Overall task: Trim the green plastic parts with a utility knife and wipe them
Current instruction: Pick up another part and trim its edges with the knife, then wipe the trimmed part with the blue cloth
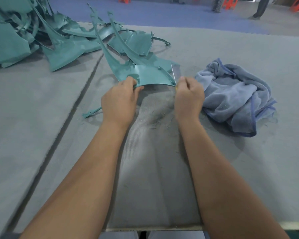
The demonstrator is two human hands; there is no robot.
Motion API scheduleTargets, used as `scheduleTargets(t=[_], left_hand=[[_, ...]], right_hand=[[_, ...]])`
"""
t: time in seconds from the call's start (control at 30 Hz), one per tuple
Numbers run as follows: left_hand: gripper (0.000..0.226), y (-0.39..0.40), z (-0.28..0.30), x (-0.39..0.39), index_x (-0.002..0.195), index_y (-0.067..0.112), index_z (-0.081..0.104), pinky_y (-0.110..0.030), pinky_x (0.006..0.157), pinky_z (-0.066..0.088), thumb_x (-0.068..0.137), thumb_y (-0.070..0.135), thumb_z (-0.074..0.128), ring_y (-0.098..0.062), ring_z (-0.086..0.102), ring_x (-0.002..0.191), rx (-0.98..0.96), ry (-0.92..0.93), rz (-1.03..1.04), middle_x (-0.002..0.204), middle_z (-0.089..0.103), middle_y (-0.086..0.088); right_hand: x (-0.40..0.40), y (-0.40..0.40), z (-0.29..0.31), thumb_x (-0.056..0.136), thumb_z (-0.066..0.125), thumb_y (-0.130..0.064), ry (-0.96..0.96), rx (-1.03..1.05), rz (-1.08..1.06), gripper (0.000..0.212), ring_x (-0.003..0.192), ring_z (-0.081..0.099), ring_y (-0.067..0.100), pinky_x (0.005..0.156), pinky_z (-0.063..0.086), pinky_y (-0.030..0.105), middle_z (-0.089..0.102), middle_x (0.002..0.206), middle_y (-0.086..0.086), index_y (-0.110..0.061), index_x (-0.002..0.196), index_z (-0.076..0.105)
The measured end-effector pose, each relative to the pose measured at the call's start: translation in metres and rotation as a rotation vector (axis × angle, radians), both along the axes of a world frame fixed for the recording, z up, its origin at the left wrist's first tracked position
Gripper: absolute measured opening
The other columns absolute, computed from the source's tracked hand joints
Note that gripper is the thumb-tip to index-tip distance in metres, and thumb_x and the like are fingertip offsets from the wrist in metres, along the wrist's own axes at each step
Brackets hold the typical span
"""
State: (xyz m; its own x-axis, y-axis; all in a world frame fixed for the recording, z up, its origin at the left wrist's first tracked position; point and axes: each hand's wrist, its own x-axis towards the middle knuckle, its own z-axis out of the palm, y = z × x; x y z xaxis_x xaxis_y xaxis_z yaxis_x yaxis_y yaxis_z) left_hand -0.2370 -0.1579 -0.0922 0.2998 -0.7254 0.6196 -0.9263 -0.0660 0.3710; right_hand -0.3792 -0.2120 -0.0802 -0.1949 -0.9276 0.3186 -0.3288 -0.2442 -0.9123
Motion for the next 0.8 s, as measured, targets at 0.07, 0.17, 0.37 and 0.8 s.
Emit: scheduleTargets(t=[0.07,0.17,0.37,0.8], left_hand=[[0.031,0.001,0.0,0.001,0.1,0.01,0.059,-0.044,0.061,0.046,0.098,0.039,0.05,-0.027,0.058,0.08,-0.02,-0.006,0.026,0.092,0.065,-0.006],[0.028,0.0,0.0,0.002,0.104,0.012,0.059,-0.041,0.061,0.044,0.098,0.037,0.049,-0.026,0.058,0.084,-0.051,-0.01,0.048,0.098,0.065,-0.005],[0.028,0.0,0.005,0.007,0.106,0.007,0.06,-0.036,0.063,0.043,0.099,0.033,0.05,-0.025,0.06,0.083,-0.211,0.039,0.035,0.096,0.065,-0.008],[0.006,-0.001,0.045,0.0,0.095,0.026,0.059,-0.026,0.064,0.051,0.095,0.026,0.053,-0.009,0.056,0.066,-0.408,0.761,-0.201,0.082,0.065,0.007]], right_hand=[[-0.011,-0.005,0.001,0.09,0.047,-0.016,0.073,0.017,-0.002,0.036,0.054,0.029,0.012,0.054,0.025,0.033,0.033,0.051,-0.002,-0.012,0.056,0.036],[-0.017,-0.008,0.001,0.088,0.047,-0.016,0.12,0.019,-0.022,0.032,0.058,0.034,0.019,0.055,0.028,0.036,0.041,0.055,0.007,-0.003,0.06,0.043],[-0.013,0.0,0.002,0.094,0.046,-0.022,0.006,-0.049,-0.025,0.044,0.05,0.033,0.007,0.049,0.025,0.023,0.037,0.047,-0.008,-0.018,0.053,0.031],[-0.021,-0.01,-0.002,0.084,0.059,-0.018,0.718,-0.205,-0.115,0.058,0.125,0.039,0.023,0.101,0.027,0.037,0.044,0.14,0.0,-0.028,0.139,0.047]])
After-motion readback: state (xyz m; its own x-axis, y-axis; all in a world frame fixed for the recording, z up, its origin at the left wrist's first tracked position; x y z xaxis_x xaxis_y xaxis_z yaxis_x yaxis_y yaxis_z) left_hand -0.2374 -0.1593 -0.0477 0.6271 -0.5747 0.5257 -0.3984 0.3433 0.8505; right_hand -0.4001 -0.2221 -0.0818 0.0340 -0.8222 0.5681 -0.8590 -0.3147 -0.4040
